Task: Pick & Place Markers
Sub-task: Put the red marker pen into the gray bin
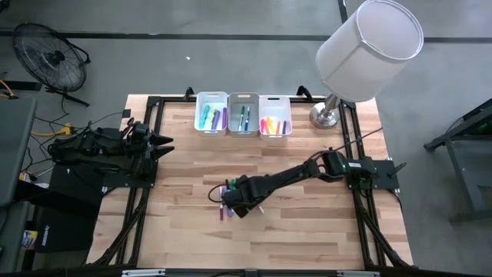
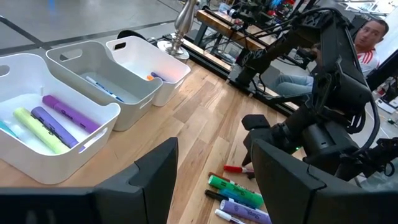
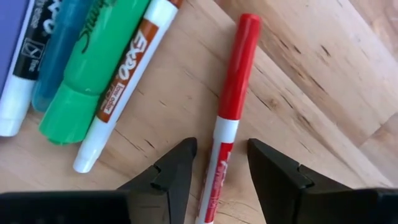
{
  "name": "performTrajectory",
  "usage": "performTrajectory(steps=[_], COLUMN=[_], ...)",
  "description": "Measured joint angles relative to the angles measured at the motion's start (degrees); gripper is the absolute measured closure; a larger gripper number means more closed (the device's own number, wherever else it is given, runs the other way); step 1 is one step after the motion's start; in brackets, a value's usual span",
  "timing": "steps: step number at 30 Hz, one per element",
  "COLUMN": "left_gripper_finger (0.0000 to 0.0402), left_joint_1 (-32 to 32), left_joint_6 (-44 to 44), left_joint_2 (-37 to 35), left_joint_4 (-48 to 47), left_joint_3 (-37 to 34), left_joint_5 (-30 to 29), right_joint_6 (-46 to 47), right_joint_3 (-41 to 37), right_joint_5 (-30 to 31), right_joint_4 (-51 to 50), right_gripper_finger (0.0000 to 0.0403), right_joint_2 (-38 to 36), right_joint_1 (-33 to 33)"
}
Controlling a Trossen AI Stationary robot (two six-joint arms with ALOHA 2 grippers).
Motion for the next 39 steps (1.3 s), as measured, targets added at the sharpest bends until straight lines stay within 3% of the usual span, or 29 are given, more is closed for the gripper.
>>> performTrajectory(steps=[9, 18, 32, 39], left_gripper_finger=[0.0200, 0.0200, 0.0200, 0.0200], left_joint_1=[0.01, 0.01, -0.01, 0.01], left_joint_6=[0.00, -0.01, -0.01, 0.00], left_joint_2=[0.00, 0.00, 0.00, 0.01], left_joint_4=[0.00, 0.00, -0.02, 0.00], left_joint_3=[0.00, -0.02, 0.00, 0.00], left_joint_5=[-0.01, 0.00, -0.02, 0.00], right_joint_6=[-2.26, -5.13, -7.23, -7.81], right_joint_3=[0.00, 0.02, -0.56, -0.31], right_joint_5=[0.49, 1.14, 1.42, 7.92], right_joint_4=[0.26, 0.06, -5.03, -7.42], right_gripper_finger=[0.0304, 0.0384, 0.0385, 0.0385], right_joint_2=[0.04, 0.02, -4.22, -9.83], right_joint_1=[0.63, 0.77, 1.68, 1.46])
